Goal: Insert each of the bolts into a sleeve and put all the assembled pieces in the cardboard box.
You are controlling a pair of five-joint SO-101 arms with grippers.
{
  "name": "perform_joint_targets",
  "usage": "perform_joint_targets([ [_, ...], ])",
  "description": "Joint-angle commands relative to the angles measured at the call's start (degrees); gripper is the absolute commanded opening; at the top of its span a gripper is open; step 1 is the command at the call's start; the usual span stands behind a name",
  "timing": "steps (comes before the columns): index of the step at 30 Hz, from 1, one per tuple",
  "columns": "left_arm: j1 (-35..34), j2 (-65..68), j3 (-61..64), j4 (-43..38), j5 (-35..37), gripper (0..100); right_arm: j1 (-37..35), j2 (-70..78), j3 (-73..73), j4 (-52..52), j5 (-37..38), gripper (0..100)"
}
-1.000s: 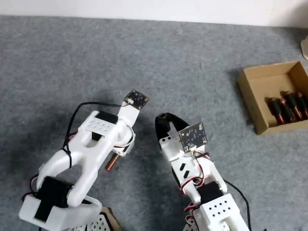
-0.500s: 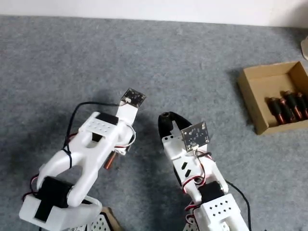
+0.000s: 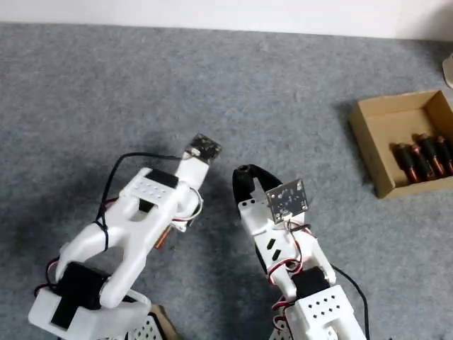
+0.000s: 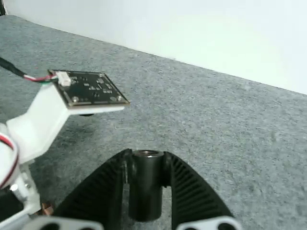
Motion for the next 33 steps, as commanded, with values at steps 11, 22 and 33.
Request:
perform_joint_targets([
  [11,3.7,-0.8,-0.5,-11.1,-0.8,1,0.8,-0.9,7.4,0.0,-0.7,0.6],
  [22,-0.9,-0.9,-12.2,-10.8,5.4,0,0.6,-0.9,7.3,-0.3,-0.7,0.6],
  [33,0.0,-1.0,-16.7,-13.6,18.3,0,0.6,-0.7,7.3,0.0,-0.7,0.6],
])
